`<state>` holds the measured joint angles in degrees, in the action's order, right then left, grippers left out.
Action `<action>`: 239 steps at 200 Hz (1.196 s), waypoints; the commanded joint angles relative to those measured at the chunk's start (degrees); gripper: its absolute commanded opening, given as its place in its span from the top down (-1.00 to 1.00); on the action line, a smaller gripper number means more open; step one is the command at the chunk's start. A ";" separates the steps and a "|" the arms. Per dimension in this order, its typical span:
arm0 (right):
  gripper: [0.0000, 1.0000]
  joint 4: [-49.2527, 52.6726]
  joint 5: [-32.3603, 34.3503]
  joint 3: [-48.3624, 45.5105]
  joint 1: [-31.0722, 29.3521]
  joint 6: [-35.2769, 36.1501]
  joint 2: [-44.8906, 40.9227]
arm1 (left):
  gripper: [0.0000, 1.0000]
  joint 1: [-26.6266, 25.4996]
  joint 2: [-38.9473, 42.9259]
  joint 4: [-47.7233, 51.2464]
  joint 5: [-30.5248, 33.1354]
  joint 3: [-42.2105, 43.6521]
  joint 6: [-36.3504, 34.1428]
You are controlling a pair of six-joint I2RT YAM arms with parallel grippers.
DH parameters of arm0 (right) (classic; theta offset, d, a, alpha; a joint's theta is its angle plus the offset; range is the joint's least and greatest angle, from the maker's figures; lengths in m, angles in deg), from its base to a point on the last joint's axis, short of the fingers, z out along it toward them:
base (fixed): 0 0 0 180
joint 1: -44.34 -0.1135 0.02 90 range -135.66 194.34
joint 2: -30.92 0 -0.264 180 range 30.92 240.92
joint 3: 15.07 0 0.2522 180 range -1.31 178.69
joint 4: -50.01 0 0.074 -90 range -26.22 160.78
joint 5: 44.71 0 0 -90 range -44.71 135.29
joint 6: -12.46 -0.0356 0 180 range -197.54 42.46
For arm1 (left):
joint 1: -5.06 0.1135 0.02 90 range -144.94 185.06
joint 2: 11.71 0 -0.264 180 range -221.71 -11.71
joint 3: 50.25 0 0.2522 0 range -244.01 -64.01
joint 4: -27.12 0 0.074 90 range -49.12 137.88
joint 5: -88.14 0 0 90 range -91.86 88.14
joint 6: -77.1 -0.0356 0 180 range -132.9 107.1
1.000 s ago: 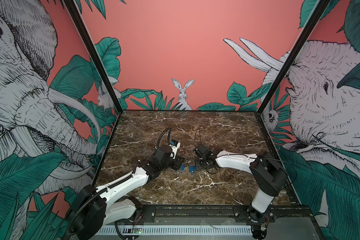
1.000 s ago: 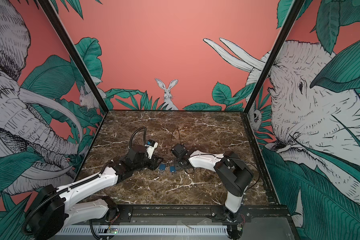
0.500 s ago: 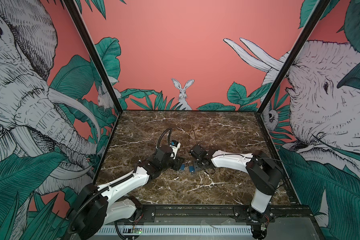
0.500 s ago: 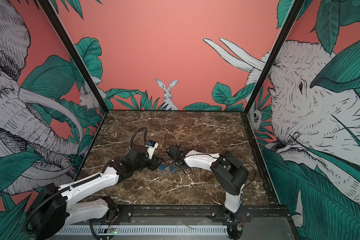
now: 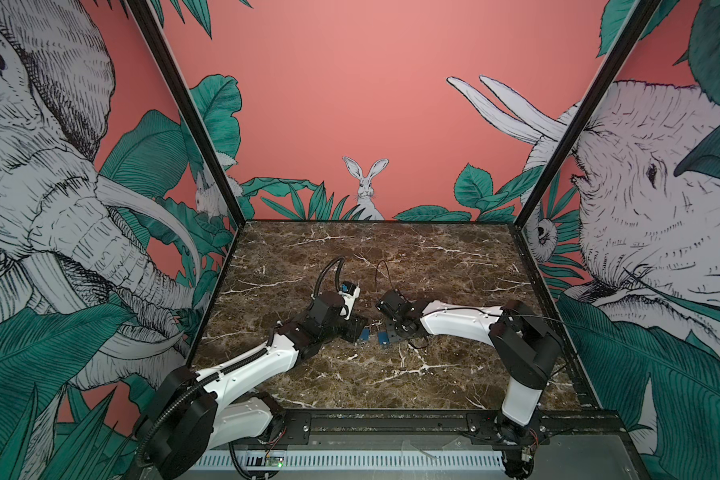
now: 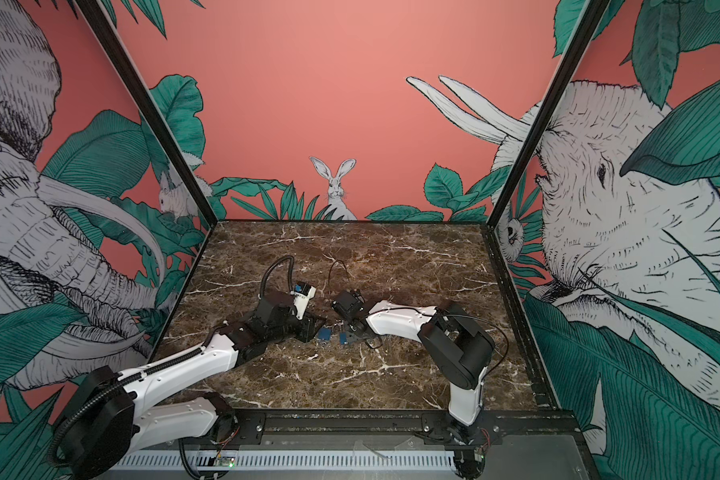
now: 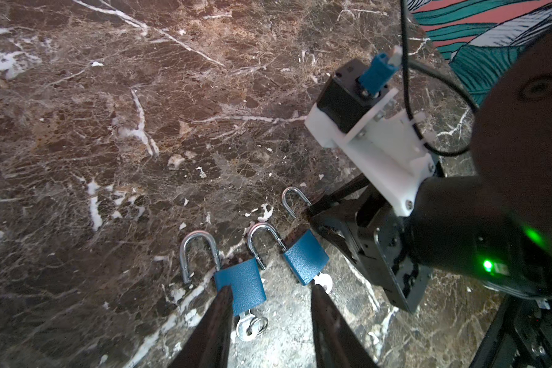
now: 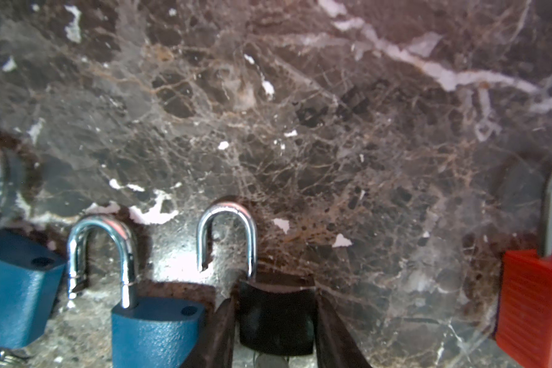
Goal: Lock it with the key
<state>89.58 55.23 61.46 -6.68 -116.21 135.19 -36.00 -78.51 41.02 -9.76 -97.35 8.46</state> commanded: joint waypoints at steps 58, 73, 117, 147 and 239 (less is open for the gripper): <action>0.28 -3.15 1.26 -3.38 0.46 2.58 -1.11 | 0.15 0.41 -1.06 -1.90 -0.34 0.59 -0.58; 0.33 -4.36 0.44 -4.40 1.04 4.03 -2.47 | 0.15 0.45 -1.92 -2.54 -0.62 0.47 -0.51; 0.36 -8.52 -3.70 -8.36 3.36 10.54 -9.72 | 0.17 0.54 -4.36 -5.47 -2.85 0.33 -0.53; 0.39 -9.81 -8.17 -10.43 4.17 16.21 -16.64 | 0.17 2.72 -6.21 -10.91 -9.55 0.31 -0.46; 0.40 -6.37 -16.35 -9.15 4.27 24.50 -26.56 | 0.17 3.08 -12.74 -19.30 -31.07 -4.88 2.35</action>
<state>83.02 41.09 51.14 -2.49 -93.61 110.21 -33.09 -91.54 24.52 -35.88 -100.68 9.82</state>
